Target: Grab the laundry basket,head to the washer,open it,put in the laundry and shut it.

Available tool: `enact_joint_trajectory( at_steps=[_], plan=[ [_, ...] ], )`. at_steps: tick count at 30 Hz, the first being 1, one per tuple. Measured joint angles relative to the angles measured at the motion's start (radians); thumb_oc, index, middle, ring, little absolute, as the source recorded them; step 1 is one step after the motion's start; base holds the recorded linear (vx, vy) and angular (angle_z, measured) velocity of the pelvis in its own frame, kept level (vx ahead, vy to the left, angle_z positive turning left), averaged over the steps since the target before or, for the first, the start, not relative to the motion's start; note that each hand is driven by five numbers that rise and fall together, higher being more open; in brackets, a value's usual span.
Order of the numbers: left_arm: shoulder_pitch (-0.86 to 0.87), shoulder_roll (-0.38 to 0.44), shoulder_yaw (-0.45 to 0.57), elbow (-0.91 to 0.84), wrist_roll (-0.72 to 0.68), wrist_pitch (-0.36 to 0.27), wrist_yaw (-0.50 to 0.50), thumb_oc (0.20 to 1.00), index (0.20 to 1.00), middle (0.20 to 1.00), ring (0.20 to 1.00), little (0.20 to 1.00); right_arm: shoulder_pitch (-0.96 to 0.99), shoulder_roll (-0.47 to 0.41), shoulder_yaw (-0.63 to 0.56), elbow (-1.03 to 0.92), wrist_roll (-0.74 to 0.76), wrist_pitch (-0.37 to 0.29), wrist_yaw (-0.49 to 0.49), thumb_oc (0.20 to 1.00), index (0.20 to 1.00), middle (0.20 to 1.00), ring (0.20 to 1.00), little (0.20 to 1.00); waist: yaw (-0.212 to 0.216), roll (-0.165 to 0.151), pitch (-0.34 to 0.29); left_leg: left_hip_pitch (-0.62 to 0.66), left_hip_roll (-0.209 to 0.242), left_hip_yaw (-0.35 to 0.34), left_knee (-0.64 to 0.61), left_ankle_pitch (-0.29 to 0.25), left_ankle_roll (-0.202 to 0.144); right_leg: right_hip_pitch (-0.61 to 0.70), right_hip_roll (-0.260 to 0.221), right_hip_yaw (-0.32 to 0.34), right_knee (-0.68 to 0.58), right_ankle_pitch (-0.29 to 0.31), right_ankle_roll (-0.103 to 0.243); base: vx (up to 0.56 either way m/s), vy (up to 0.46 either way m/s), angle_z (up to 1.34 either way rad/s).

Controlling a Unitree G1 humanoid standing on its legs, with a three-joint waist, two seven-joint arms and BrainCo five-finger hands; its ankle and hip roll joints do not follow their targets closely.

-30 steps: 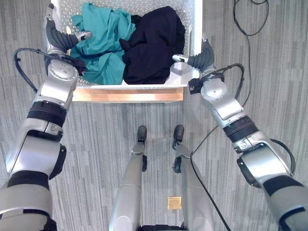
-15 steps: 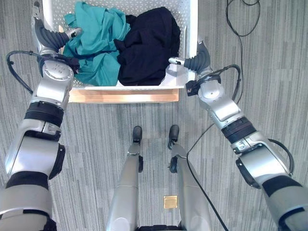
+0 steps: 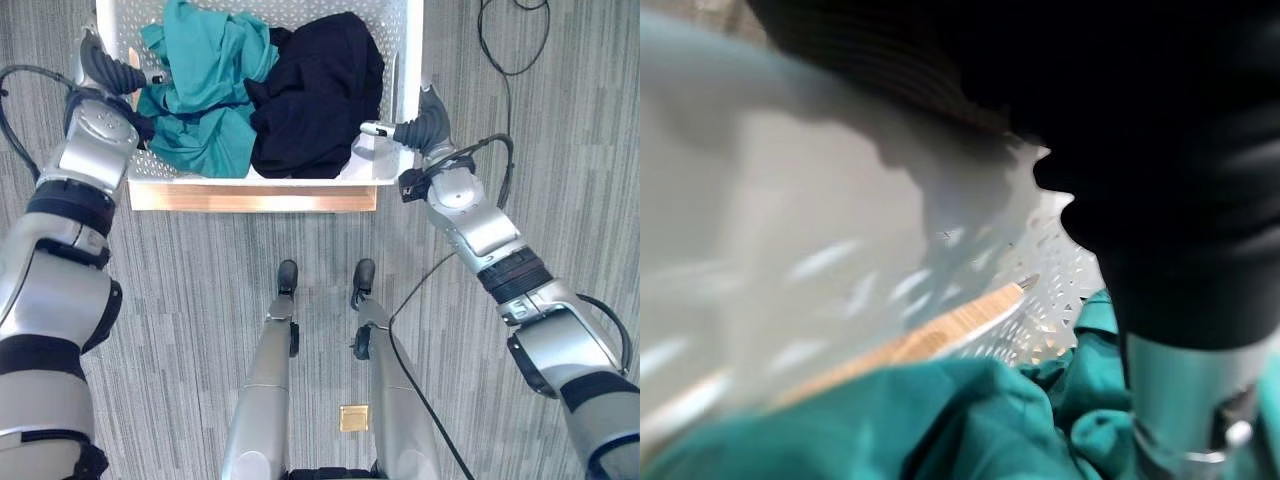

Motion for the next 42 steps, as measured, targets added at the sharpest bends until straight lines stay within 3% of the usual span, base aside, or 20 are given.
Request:
enact_joint_trajectory(
  at_steps=[4,5,8,9,10,11,12,13,21,35,42],
  plan=[
    [-0.055,-0.003,-0.073,0.032,0.001,0.021,-0.006,1.0,1.0,1.0,1.0,1.0,-0.004,-0.02,0.02,-0.01,0.06,-0.002,-0.001,1.0,1.0,1.0,1.0,1.0,0.002,0.001,0.001,-0.005,0.0,0.0,-0.001,0.0,0.0,-0.006,0.0,0.0,0.001,0.0,0.0,0.0,0.0,0.0],
    [-0.08,-0.002,-0.105,0.056,0.002,0.022,-0.019,0.555,0.555,0.555,0.555,0.555,-0.017,-0.039,0.044,-0.009,0.081,-0.002,0.003,1.0,1.0,1.0,1.0,1.0,0.0,0.001,0.001,-0.005,0.0,0.0,0.0,0.0,0.0,-0.006,0.0,0.0,0.002,0.0,0.0,0.0,0.0,0.0],
    [-0.101,-0.007,-0.117,0.078,0.008,0.024,-0.029,0.373,0.373,0.373,0.373,0.373,-0.033,-0.056,0.082,-0.005,0.106,-0.002,0.004,1.0,1.0,1.0,1.0,1.0,-0.001,0.002,0.001,-0.004,0.0,0.0,0.0,0.0,0.0,-0.006,0.001,0.001,0.002,0.0,0.0,0.0,0.0,0.0],
    [-0.107,0.001,-0.144,0.089,0.009,0.025,-0.035,0.2,0.2,0.2,0.2,0.2,-0.045,-0.064,0.104,0.005,0.127,-0.002,0.011,1.0,1.0,1.0,1.0,1.0,-0.003,0.002,0.001,-0.002,0.0,0.001,0.0,0.0,0.0,-0.006,0.001,0.001,0.006,0.0,-0.001,0.0,0.0,0.0],
    [-0.107,0.002,-0.149,0.091,0.01,0.025,-0.039,0.2,0.2,0.2,0.2,0.2,-0.045,-0.067,0.105,0.005,0.135,-0.002,0.016,1.0,1.0,1.0,1.0,1.0,-0.002,0.002,0.001,-0.001,0.0,0.001,0.0,0.0,0.0,-0.006,0.0,0.002,0.008,-0.001,-0.001,0.0,0.0,0.0],
    [-0.107,0.003,-0.17,0.094,0.011,0.031,-0.042,0.2,0.2,0.2,0.2,0.2,-0.052,-0.076,0.125,0.005,0.167,-0.002,0.018,0.884,0.884,0.884,0.884,0.884,-0.002,0.002,0.001,-0.001,0.001,0.001,0.0,0.0,0.0,-0.007,0.001,0.002,0.009,-0.001,-0.001,0.0,0.0,0.0],
    [-0.107,0.004,-0.181,0.096,0.011,0.035,-0.046,0.2,0.2,0.2,0.2,0.2,-0.053,-0.081,0.126,0.005,0.174,-0.002,0.019,0.297,0.297,0.297,0.297,0.297,-0.002,0.002,0.001,-0.001,0.001,0.002,0.0,0.001,0.0,-0.007,0.001,0.002,0.009,-0.001,-0.001,0.0,0.0,0.0],
    [-0.107,0.004,-0.184,0.096,0.011,0.04,-0.05,0.2,0.2,0.2,0.2,0.2,-0.055,-0.085,0.129,0.005,0.184,-0.001,0.021,0.2,0.2,0.2,0.2,0.2,-0.001,0.002,0.001,-0.001,0.001,0.001,0.0,0.001,-0.001,-0.007,0.001,0.002,0.01,-0.001,-0.001,0.0,0.0,0.0],
    [-0.092,0.031,-0.19,0.025,0.059,0.06,-0.081,0.2,0.2,0.2,0.2,0.2,-0.076,-0.143,0.139,0.003,0.165,0.012,0.016,0.2,0.2,0.2,0.2,0.2,0.002,0.002,0.001,-0.008,-0.003,0.002,-0.004,0.005,-0.004,-0.023,-0.003,0.002,0.025,-0.006,-0.002,-0.03,-0.006,0.01],
    [-0.023,0.102,-0.141,-0.139,0.206,0.075,-0.067,0.2,0.2,0.2,0.2,0.2,-0.069,-0.144,0.081,-0.026,0.074,0.031,-0.018,0.2,0.2,0.2,0.2,0.2,0.003,0.005,0.003,-0.009,0.0,0.0,-0.023,0.011,-0.009,-0.038,0.0,0.002,0.033,-0.014,-0.008,0.0,0.0,0.0],
    [0.137,0.141,-0.098,-0.289,0.243,0.059,-0.083,0.2,0.2,0.2,0.2,0.2,0.054,-0.182,0.076,-0.091,0.068,0.042,0.006,0.2,0.2,0.2,0.2,0.2,0.002,0.005,0.017,0.129,-0.004,-0.001,-0.059,0.011,-0.008,0.077,-0.007,0.0,0.053,-0.038,-0.011,0.01,0.038,0.03]
  ],
)
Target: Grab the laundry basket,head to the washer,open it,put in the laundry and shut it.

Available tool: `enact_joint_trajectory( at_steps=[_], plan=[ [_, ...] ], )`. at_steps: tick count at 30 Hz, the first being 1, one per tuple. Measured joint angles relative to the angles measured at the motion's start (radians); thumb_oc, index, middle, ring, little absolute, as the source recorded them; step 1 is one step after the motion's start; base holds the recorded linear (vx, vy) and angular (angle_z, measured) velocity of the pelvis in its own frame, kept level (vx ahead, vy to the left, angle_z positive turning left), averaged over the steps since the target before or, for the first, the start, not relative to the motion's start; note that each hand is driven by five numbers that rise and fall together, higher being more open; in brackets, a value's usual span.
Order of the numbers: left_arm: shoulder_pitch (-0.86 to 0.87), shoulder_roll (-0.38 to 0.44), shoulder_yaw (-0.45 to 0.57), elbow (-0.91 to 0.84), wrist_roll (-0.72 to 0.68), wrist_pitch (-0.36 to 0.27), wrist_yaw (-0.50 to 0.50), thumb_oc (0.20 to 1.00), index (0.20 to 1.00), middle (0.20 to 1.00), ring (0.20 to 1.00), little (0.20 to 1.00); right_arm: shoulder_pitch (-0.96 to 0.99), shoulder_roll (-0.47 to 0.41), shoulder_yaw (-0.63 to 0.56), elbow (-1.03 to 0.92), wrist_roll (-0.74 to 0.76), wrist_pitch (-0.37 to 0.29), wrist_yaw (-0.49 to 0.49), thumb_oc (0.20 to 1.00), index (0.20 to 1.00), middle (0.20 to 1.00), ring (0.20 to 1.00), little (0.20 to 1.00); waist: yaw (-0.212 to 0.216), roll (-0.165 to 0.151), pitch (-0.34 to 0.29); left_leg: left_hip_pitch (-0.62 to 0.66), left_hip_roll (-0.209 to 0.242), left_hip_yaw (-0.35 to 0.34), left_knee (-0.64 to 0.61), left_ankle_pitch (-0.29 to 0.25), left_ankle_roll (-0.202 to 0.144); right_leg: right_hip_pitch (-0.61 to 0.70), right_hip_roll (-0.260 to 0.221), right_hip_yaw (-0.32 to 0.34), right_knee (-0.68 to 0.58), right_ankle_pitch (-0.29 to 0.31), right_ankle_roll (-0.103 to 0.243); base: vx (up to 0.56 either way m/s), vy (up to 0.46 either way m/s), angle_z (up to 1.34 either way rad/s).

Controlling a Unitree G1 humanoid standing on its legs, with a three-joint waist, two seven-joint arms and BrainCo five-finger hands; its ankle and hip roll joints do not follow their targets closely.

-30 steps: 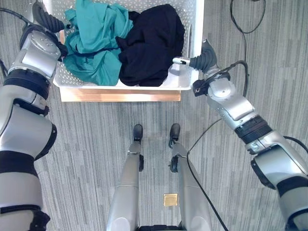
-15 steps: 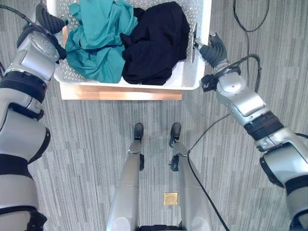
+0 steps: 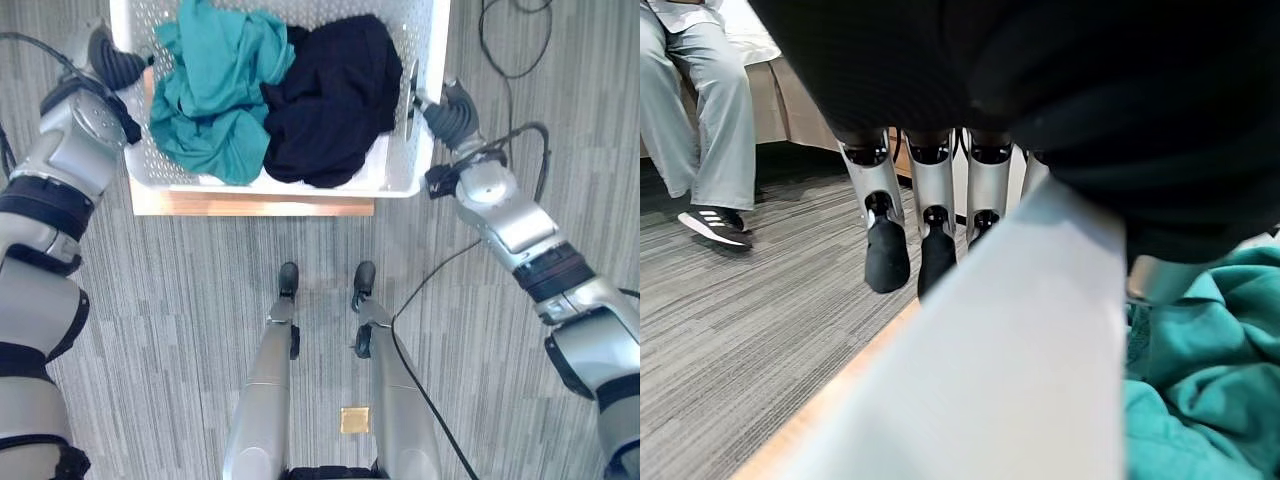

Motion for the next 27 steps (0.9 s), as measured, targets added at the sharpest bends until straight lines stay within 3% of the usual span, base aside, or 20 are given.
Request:
enact_joint_trajectory(
  at_steps=[5,7,14,20,22,25,27],
  plan=[
    [0.176,0.05,0.095,-0.178,0.008,-0.05,-0.039,0.2,0.2,0.2,0.2,0.2,0.138,-0.023,-0.083,-0.064,-0.012,0.0,0.067,0.2,0.2,0.2,0.2,0.2,-0.004,-0.001,0.003,0.127,-0.011,0.0,-0.03,-0.003,0.004,0.107,-0.013,-0.001,0.017,-0.032,0.005,0.07,0.109,0.05],
    [0.284,0.054,0.117,-0.259,0.034,-0.08,-0.063,0.2,0.2,0.2,0.2,0.2,0.243,-0.04,-0.103,-0.093,-0.012,0.0,0.099,0.2,0.2,0.2,0.2,0.2,-0.007,-0.001,0.001,0.224,-0.016,0.0,-0.041,-0.016,0.02,0.199,-0.023,-0.002,0.02,-0.057,0.015,0.06,0.1,0.03],
    [0.367,0.053,0.128,-0.374,0.073,-0.13,-0.153,0.2,0.2,0.2,0.2,0.2,0.403,-0.096,-0.268,-0.152,-0.011,0.004,0.203,0.2,0.2,0.2,0.2,0.2,-0.02,0.004,-0.008,0.362,-0.039,0.003,-0.067,-0.027,0.038,0.34,-0.047,0.0,-0.012,-0.062,0.034,0.04,0.085,0.02],
    [0.446,-0.019,0.155,-0.391,0.082,-0.152,-0.197,0.2,0.2,0.2,0.2,0.2,0.482,-0.118,-0.354,-0.16,-0.013,0.011,0.264,0.2,0.2,0.2,0.2,0.2,-0.041,0.021,-0.036,0.498,-0.047,0.059,-0.13,-0.028,0.059,0.457,-0.046,0.026,-0.098,-0.025,0.064,-0.05,0.094,-0.22],
    [0.488,-0.053,0.159,-0.391,0.096,-0.155,-0.203,0.2,0.2,0.2,0.2,0.2,0.527,-0.135,-0.358,-0.165,-0.014,0.012,0.278,0.2,0.2,0.2,0.2,0.2,-0.047,0.03,-0.088,0.511,-0.045,0.106,-0.13,-0.045,0.083,0.461,-0.051,0.029,-0.111,-0.019,0.069,-0.09,0.06,-0.63],
    [0.491,-0.073,0.158,-0.389,0.11,-0.155,-0.233,0.2,0.2,0.2,0.2,0.2,0.543,-0.152,-0.363,-0.163,-0.025,0.033,0.296,0.2,0.2,0.2,0.2,0.2,-0.043,0.032,-0.098,0.558,-0.023,0.172,-0.141,-0.056,0.098,0.455,-0.054,-0.048,-0.087,0.017,0.054,-0.07,0.044,-0.74],
    [0.495,-0.075,0.157,-0.389,0.11,-0.156,-0.239,0.2,0.2,0.2,0.2,0.2,0.553,-0.153,-0.363,-0.164,-0.031,0.037,0.304,0.2,0.2,0.2,0.2,0.2,-0.042,0.032,-0.1,0.587,-0.009,0.202,-0.144,-0.067,0.108,0.458,-0.063,-0.118,-0.053,0.001,0.052,-0.06,-0.008,-0.65]
  ],
)
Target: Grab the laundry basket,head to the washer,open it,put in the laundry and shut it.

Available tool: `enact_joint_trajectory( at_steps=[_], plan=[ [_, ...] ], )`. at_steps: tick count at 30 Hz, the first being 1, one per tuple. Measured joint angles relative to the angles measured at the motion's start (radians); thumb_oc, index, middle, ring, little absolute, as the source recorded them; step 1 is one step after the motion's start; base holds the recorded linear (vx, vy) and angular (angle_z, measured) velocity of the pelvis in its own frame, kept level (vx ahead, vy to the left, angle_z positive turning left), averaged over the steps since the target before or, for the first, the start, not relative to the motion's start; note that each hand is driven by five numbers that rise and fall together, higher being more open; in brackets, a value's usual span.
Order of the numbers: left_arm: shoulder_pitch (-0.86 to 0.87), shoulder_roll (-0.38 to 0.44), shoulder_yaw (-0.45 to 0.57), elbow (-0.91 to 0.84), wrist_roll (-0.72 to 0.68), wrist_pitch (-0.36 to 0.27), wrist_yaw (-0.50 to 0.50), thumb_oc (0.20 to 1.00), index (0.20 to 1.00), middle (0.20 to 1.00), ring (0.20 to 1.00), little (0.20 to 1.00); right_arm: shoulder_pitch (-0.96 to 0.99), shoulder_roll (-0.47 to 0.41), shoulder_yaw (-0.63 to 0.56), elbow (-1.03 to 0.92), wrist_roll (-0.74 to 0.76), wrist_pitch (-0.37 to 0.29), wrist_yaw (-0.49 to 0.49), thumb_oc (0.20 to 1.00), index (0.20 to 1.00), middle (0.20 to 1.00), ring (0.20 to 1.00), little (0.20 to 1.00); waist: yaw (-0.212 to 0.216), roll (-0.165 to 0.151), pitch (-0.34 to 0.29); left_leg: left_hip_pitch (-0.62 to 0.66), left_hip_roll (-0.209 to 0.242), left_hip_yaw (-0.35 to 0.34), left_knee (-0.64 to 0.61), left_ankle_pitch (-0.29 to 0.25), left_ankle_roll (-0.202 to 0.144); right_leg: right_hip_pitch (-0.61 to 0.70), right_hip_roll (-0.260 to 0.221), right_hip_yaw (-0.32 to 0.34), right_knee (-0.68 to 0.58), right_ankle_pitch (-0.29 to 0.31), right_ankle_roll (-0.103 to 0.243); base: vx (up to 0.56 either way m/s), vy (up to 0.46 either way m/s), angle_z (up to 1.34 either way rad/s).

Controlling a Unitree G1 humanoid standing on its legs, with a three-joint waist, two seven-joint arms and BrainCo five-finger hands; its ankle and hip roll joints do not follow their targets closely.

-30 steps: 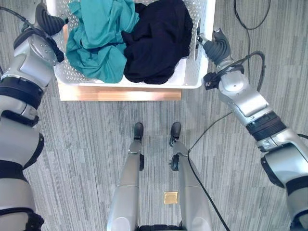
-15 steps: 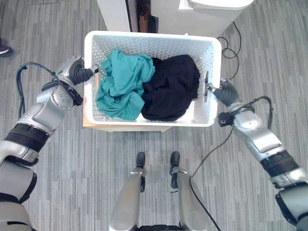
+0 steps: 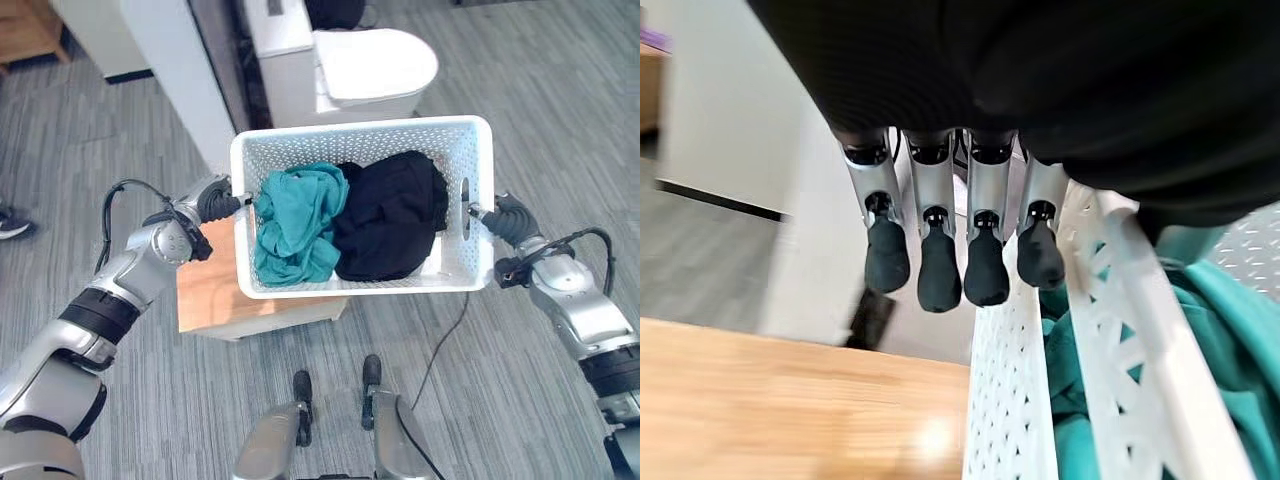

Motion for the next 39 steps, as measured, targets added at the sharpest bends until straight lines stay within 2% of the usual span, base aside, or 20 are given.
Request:
enact_joint_trajectory(
  at_steps=[1,3,5,6,9,10,11,12,13,14,16,20,24,25,26,27,30,32,36,39],
  plan=[
    [0.004,-0.001,0.002,-0.003,0.0,0.004,-0.011,0.2,0.2,0.2,0.2,0.2,-0.004,0.006,0.003,0.011,-0.002,0.008,0.009,0.2,0.2,0.2,0.2,0.2,0.02,0.01,-0.001,0.042,0.03,0.065,-0.015,-0.001,0.01,-0.016,-0.018,-0.07,0.156,-0.119,-0.009,-0.08,-0.031,-0.89],
    [0.019,-0.003,0.001,-0.003,-0.002,0.002,-0.026,0.2,0.2,0.2,0.2,0.2,0.012,0.005,0.01,0.021,-0.007,0.009,0.025,0.2,0.2,0.2,0.2,0.2,0.048,0.029,-0.062,0.065,0.075,0.143,-0.041,-0.003,0.006,0.014,-0.065,-0.123,0.308,-0.229,0.02,-0.1,-0.064,-1.05],
    [0.02,0.008,-0.003,-0.003,-0.002,0.002,-0.027,0.2,0.2,0.2,0.2,0.2,0.01,0.008,0.012,0.024,-0.011,0.009,0.039,0.2,0.2,0.2,0.2,0.2,0.063,0.026,-0.096,0.088,0.09,0.195,-0.066,0.004,-0.006,0.077,-0.115,-0.129,0.319,-0.287,0.071,-0.12,-0.083,-0.86],
    [0.021,0.018,-0.007,-0.002,-0.003,0.0,-0.027,0.2,0.2,0.2,0.2,0.2,0.008,0.014,0.013,0.023,-0.011,0.007,0.039,0.2,0.2,0.2,0.2,0.2,0.073,0.018,-0.109,0.092,0.092,0.222,-0.061,0.002,-0.011,0.108,-0.137,-0.131,0.291,-0.28,0.076,-0.22,-0.198,-1.14],
    [0.032,0.014,-0.009,0.01,-0.005,-0.007,-0.026,0.2,0.2,0.2,0.2,0.2,-0.002,0.035,0.047,0.052,-0.032,0.007,0.033,0.2,0.2,0.2,0.2,0.2,0.091,0.005,-0.142,0.088,0.147,0.247,-0.009,0.019,-0.03,0.195,-0.058,-0.117,0.055,-0.208,0.013,-0.28,-0.244,-1.12],
    [0.041,0.009,-0.01,0.01,-0.006,-0.009,-0.026,0.2,0.2,0.2,0.2,0.2,-0.004,0.048,0.063,0.076,-0.036,0.009,0.029,0.2,0.2,0.2,0.2,0.2,0.088,-0.013,-0.151,-0.01,0.19,0.244,0.148,0.003,-0.034,0.207,-0.031,-0.091,-0.011,-0.181,-0.023,-0.19,-0.182,-1.04],
    [0.048,0.007,-0.015,0.011,-0.009,-0.013,-0.027,0.2,0.2,0.2,0.2,0.2,-0.002,0.052,0.069,0.088,-0.039,0.011,0.028,0.2,0.2,0.2,0.2,0.2,0.087,-0.033,-0.164,-0.025,0.169,0.227,0.115,-0.011,-0.047,0.196,-0.039,-0.069,-0.03,-0.18,-0.027,-0.33,-0.411,-1.25],
    [0.046,0.004,-0.041,0.019,-0.012,-0.027,-0.028,0.2,0.2,0.2,0.2,0.2,-0.014,0.044,0.07,0.112,-0.039,0.011,0.029,0.2,0.2,0.2,0.2,0.2,0.084,-0.032,-0.187,-0.018,0.119,0.244,-0.112,0.021,-0.044,0.172,-0.028,-0.01,-0.062,-0.17,-0.028,-0.15,-0.246,-1.09],
    [0.046,-0.008,-0.044,0.024,-0.012,-0.033,-0.028,0.2,0.2,0.2,0.2,0.2,-0.013,0.037,0.071,0.118,-0.039,0.011,0.028,0.2,0.2,0.2,0.2,0.2,0.072,-0.012,-0.198,-0.013,0.11,0.25,-0.186,0.083,-0.035,0.167,-0.003,-0.002,-0.066,-0.17,-0.027,-0.28,-0.448,-1.24],
    [0.054,-0.057,-0.047,0.067,-0.012,-0.037,-0.026,0.2,0.2,0.2,0.2,0.2,0.017,0.044,0.08,0.129,-0.038,0.011,0.019,0.2,0.2,0.2,0.2,0.2,0.045,0.032,-0.222,0.017,0.154,0.295,-0.205,0.21,-0.008,0.184,0.051,0.013,-0.066,-0.18,-0.02,-0.17,-0.308,-0.72],
    [0.055,-0.113,-0.055,0.125,-0.012,-0.036,-0.021,0.2,0.2,0.2,0.2,0.2,0.061,0.043,0.086,0.13,-0.038,0.01,0.015,0.2,0.2,0.2,0.2,0.2,0.028,0.015,-0.229,0.043,0.17,0.312,-0.179,0.213,-0.009,0.162,0.042,0.007,-0.057,-0.211,-0.012,-0.16,-0.289,-0.84],
    [0.046,-0.152,-0.089,0.159,-0.044,-0.04,-0.026,0.2,0.2,0.2,0.2,0.2,0.071,0.036,0.085,0.163,-0.038,0.011,0.012,0.2,0.2,0.2,0.2,0.2,-0.002,0.03,-0.232,0.063,0.2,0.315,-0.162,0.237,-0.044,0.216,0.083,0.019,-0.164,-0.121,-0.039,-0.17,-0.286,-0.48],
    [0.014,-0.195,-0.138,0.211,-0.084,-0.038,-0.026,0.2,0.2,0.2,0.2,0.2,0.066,0.014,0.092,0.196,-0.01,0.01,0.01,0.2,0.2,0.2,0.2,0.2,0.013,0.04,-0.228,0.037,0.247,0.08,-0.106,0.283,-0.107,0.207,0.141,0.05,-0.161,-0.111,-0.094,-0.11,-0.22,-0.34],
    [0.006,-0.195,-0.155,0.215,-0.09,-0.039,-0.025,0.2,0.2,0.2,0.2,0.2,0.062,0.008,0.098,0.199,0.001,0.01,0.003,0.2,0.2,0.2,0.2,0.2,0.02,0.034,-0.224,0.001,0.245,-0.012,-0.073,0.25,-0.156,0.21,0.134,0.064,-0.173,-0.097,-0.11,-0.02,-0.13,-0.21],
    [0.005,-0.194,-0.154,0.215,-0.091,-0.04,-0.025,0.2,0.2,0.2,0.2,0.2,0.055,0.007,0.105,0.204,0.003,0.01,0.001,0.2,0.2,0.2,0.2,0.2,0.017,0.033,-0.224,-0.004,0.226,-0.05,-0.102,0.225,-0.189,0.208,0.137,0.072,-0.177,-0.093,-0.118,-0.05,-0.202,-0.42],
    [-0.006,-0.193,-0.157,0.219,-0.091,-0.04,-0.023,0.2,0.2,0.2,0.2,0.2,0.024,0.007,0.13,0.231,0.013,0.01,-0.003,0.2,0.2,0.2,0.2,0.2,0.03,0.035,-0.215,-0.003,0.172,-0.191,-0.137,0.194,-0.206,0.206,0.145,0.101,-0.181,-0.086,-0.135,-0.02,-0.164,-0.44],
    [-0.022,-0.178,-0.16,0.242,-0.091,-0.037,-0.018,0.2,0.2,0.2,0.2,0.2,-0.021,0.013,0.171,0.241,0.024,0.01,-0.009,0.2,0.2,0.2,0.2,0.2,0.055,0.033,-0.182,-0.012,0.026,-0.336,-0.097,0.158,-0.17,0.211,0.161,0.174,-0.191,-0.075,-0.155,0.06,-0.152,-0.79],
    [-0.025,-0.175,-0.161,0.252,-0.091,-0.037,-0.018,0.2,0.2,0.2,0.2,0.2,-0.022,0.016,0.188,0.246,0.047,0.01,-0.007,0.2,0.2,0.2,0.2,0.2,0.049,0.048,-0.175,-0.004,-0.026,-0.337,-0.088,0.193,-0.155,0.226,0.192,0.188,-0.198,-0.073,-0.149,0.09,-0.067,-0.44],
    [-0.037,-0.189,-0.159,0.269,-0.091,-0.036,-0.015,0.2,0.2,0.2,0.2,0.2,-0.029,0.027,0.189,0.269,0.082,0.01,-0.009,0.2,0.2,0.2,0.2,0.2,0.034,0.038,-0.156,0.012,0.001,-0.311,-0.11,0.18,-0.146,0.225,0.223,0.198,-0.2,-0.079,-0.135,0.04,-0.083,-0.12],
    [-0.056,-0.197,-0.16,0.306,-0.091,-0.036,-0.012,0.2,0.2,0.2,0.2,0.2,-0.031,0.031,0.194,0.265,0.09,0.01,-0.009,0.2,0.2,0.2,0.2,0.2,0.033,0.037,-0.146,-0.017,0.007,-0.279,-0.051,0.175,-0.167,0.195,0.239,0.198,-0.149,-0.112,-0.16,0.04,-0.075,0.02]
  ],
)
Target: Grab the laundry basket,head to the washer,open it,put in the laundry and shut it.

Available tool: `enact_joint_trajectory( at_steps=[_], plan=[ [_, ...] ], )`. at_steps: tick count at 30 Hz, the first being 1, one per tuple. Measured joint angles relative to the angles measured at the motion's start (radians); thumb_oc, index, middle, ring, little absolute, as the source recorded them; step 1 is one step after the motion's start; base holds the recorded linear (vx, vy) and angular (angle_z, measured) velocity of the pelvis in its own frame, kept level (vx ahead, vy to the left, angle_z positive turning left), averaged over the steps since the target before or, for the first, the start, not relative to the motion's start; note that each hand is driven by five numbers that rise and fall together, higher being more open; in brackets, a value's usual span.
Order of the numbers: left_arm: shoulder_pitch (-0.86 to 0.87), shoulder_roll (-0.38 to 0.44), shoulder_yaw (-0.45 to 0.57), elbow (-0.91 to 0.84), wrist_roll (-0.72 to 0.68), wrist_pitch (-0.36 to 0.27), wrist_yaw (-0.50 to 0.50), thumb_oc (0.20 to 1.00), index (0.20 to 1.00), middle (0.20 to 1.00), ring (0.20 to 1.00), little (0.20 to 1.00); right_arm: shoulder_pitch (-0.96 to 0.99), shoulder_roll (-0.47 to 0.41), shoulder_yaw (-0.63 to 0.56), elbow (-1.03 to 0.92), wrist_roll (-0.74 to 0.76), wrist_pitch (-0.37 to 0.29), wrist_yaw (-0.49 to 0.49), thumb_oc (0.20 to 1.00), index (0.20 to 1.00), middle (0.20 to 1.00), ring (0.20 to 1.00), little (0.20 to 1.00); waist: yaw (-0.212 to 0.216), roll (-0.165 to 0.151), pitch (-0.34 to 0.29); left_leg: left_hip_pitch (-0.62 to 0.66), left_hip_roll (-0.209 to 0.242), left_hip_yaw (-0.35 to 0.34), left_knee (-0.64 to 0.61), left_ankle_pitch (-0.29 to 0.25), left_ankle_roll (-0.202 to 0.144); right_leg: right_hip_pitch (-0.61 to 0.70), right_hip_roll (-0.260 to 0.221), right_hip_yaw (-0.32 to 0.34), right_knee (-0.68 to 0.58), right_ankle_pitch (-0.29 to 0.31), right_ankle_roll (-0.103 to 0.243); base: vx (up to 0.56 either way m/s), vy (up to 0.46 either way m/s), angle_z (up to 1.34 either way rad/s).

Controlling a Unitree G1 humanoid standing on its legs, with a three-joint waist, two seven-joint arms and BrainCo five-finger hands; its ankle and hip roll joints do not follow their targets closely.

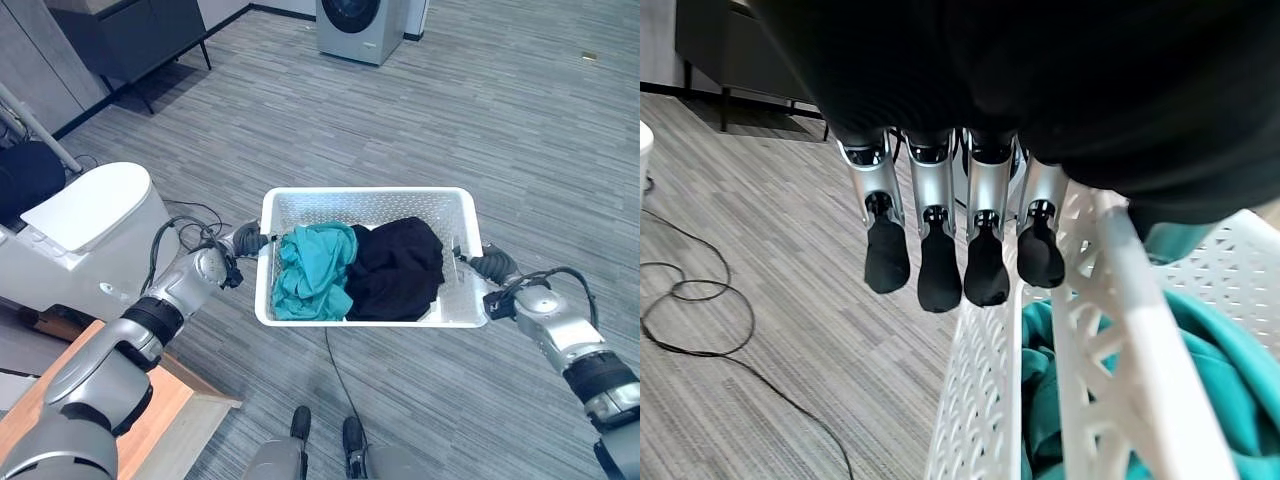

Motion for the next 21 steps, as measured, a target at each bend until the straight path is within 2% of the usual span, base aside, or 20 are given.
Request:
enact_joint_trajectory(
  at_steps=[1,2,3,5,6,7,9,11,12,13,15,16,17,18,19,20,21],
  plan=[
    [-0.018,-0.001,-0.004,0.013,0.0,0.0,0.001,0.2,0.2,0.2,0.2,0.2,-0.002,0.002,-0.001,-0.004,0.001,0.0,0.0,0.2,0.2,0.2,0.2,0.2,0.0,-0.018,0.018,-0.034,-0.017,0.005,0.068,-0.001,-0.011,-0.009,-0.025,0.008,0.021,-0.008,-0.004,0.13,-0.033,-0.04],
    [-0.024,-0.002,-0.004,0.029,0.0,0.0,0.011,0.2,0.2,0.2,0.2,0.2,-0.004,0.001,-0.001,-0.012,0.011,0.0,0.0,0.2,0.2,0.2,0.2,0.2,0.004,-0.022,0.038,-0.087,-0.025,0.037,0.161,-0.007,-0.026,0.008,-0.028,0.021,0.024,-0.015,-0.016,0.1,-0.021,0.0],
    [-0.026,-0.001,-0.004,0.032,0.0,-0.001,0.013,0.2,0.2,0.2,0.2,0.2,-0.003,0.002,-0.002,-0.017,0.019,0.0,-0.001,0.2,0.2,0.2,0.2,0.2,0.004,-0.021,0.042,-0.108,-0.025,0.056,0.186,-0.023,-0.022,0.018,-0.026,0.032,0.01,-0.01,-0.024,0.23,-0.007,-0.07],
    [-0.038,0.001,-0.004,0.046,0.001,-0.002,0.014,0.2,0.2,0.2,0.2,0.2,-0.002,0.002,0.0,-0.025,0.021,0.0,-0.001,0.2,0.2,0.2,0.2,0.2,0.015,-0.021,0.048,-0.133,-0.03,0.068,0.12,-0.041,-0.004,0.038,-0.02,0.033,-0.024,0.014,-0.053,0.3,-0.009,-0.12],
    [-0.042,0.0,-0.004,0.043,0.001,-0.002,0.014,0.2,0.2,0.2,0.2,0.2,0.001,-0.001,0.0,-0.03,0.021,0.001,-0.001,0.2,0.2,0.2,0.2,0.2,0.013,-0.02,0.052,-0.127,-0.03,0.048,0.06,-0.042,-0.004,0.044,-0.019,0.033,-0.037,0.014,-0.053,0.39,-0.008,-0.11],
    [-0.052,0.001,-0.004,0.051,0.001,-0.003,0.016,0.2,0.2,0.2,0.2,0.2,0.001,-0.001,0.0,-0.035,0.021,0.001,-0.001,0.2,0.2,0.2,0.2,0.2,0.025,-0.013,0.053,-0.134,-0.022,0.047,-0.059,-0.034,-0.016,0.05,-0.002,0.042,-0.051,0.012,-0.061,0.41,-0.016,-0.1],
    [-0.05,0.002,-0.003,0.063,0.001,-0.002,0.015,0.2,0.2,0.2,0.2,0.2,0.001,0.008,0.002,-0.038,0.021,0.001,-0.001,0.2,0.2,0.2,0.2,0.2,0.041,-0.006,0.054,-0.15,-0.011,0.047,-0.156,-0.025,-0.029,0.066,0.022,0.063,-0.069,0.011,-0.073,0.59,-0.005,-0.29],
    [-0.033,0.003,0.004,0.07,0.001,-0.001,0.015,0.2,0.2,0.2,0.2,0.2,0.007,0.026,0.002,-0.038,0.02,0.001,-0.001,0.2,0.2,0.2,0.2,0.2,0.071,-0.006,0.054,-0.185,0.004,0.069,-0.177,-0.026,-0.029,0.083,0.044,0.092,-0.054,-0.014,-0.091,0.5,0.031,-0.46],
    [-0.02,0.008,0.004,0.062,0.001,0.0,0.013,0.2,0.2,0.2,0.2,0.2,0.022,0.028,-0.002,-0.047,0.02,0.001,-0.001,0.2,0.2,0.2,0.2,0.2,0.082,-0.009,0.053,-0.205,0.013,0.133,-0.115,-0.029,-0.023,0.099,0.05,0.101,-0.043,-0.036,-0.086,0.42,0.042,-0.4],
    [-0.014,0.012,0.003,0.056,0.001,-0.001,0.014,0.2,0.2,0.2,0.2,0.2,0.034,0.028,-0.002,-0.055,0.02,0.001,-0.001,0.2,0.2,0.2,0.2,0.2,0.096,-0.01,0.051,-0.21,0.017,0.163,-0.089,-0.029,-0.022,0.106,0.051,0.107,-0.022,-0.052,-0.087,0.65,0.053,-0.52],
    [-0.012,0.035,-0.002,0.047,0.002,-0.004,0.011,0.2,0.2,0.2,0.2,0.2,0.058,0.041,-0.002,-0.071,0.02,0.004,0.0,0.2,0.2,0.2,0.2,0.2,0.133,-0.021,0.036,-0.16,0.014,0.144,-0.055,-0.035,-0.004,0.139,0.049,0.159,0.043,-0.156,-0.081,0.58,0.034,-0.66],
    [-0.012,0.046,-0.005,0.048,0.002,-0.008,0.007,0.2,0.2,0.2,0.2,0.2,0.061,0.053,0.0,-0.074,0.02,0.004,0.001,0.2,0.2,0.2,0.2,0.2,0.133,-0.03,0.027,-0.134,-0.002,0.128,-0.044,-0.036,-0.001,0.161,0.042,0.168,0.06,-0.189,-0.072,0.49,0.038,-0.65],
    [-0.012,0.054,-0.003,0.043,0.002,-0.004,0.008,0.2,0.2,0.2,0.2,0.2,0.069,0.073,-0.002,-0.075,0.017,0.004,0.0,0.2,0.2,0.2,0.2,0.2,0.132,-0.042,0.004,-0.07,0.003,0.132,-0.061,-0.032,0.046,0.142,0.042,0.155,0.193,-0.251,0.01,0.46,0.059,-0.44],
    [-0.011,0.064,0.002,0.04,0.002,-0.002,0.017,0.2,0.2,0.2,0.2,0.2,0.07,0.105,-0.009,-0.073,0.015,0.004,-0.006,0.2,0.2,0.2,0.2,0.2,0.13,-0.06,-0.004,-0.053,-0.004,0.161,-0.059,-0.012,0.112,0.074,0.029,0.126,0.375,-0.297,0.092,0.44,0.078,-0.54],
    [-0.011,0.079,-0.001,0.038,0.002,-0.001,0.025,0.2,0.2,0.2,0.2,0.2,0.075,0.126,-0.009,-0.075,0.009,0.004,-0.009,0.2,0.2,0.2,0.2,0.2,0.129,-0.097,-0.03,-0.024,-0.028,0.199,-0.071,-0.027,0.144,-0.034,-0.022,0.071,0.601,-0.299,0.235,0.28,0.058,-0.35],
    [-0.011,0.086,-0.001,0.038,0.002,-0.001,0.026,0.2,0.2,0.2,0.2,0.2,0.068,0.131,-0.011,-0.078,-0.005,0.004,-0.009,0.2,0.2,0.2,0.2,0.2,0.121,-0.106,-0.033,-0.009,-0.044,0.201,-0.067,-0.045,0.165,-0.073,-0.058,0.044,0.727,-0.24,0.289,0.43,0.15,0.04],
    [-0.012,0.08,-0.002,0.03,0.002,0.002,0.03,0.2,0.2,0.2,0.2,0.2,0.069,0.136,-0.038,-0.078,-0.016,0.004,-0.015,0.2,0.2,0.2,0.2,0.2,0.083,-0.107,-0.034,0.031,-0.073,0.18,-0.061,-0.056,0.18,-0.084,-0.105,0.016,0.812,-0.225,0.302,0.45,0.168,0.17]
  ],
)
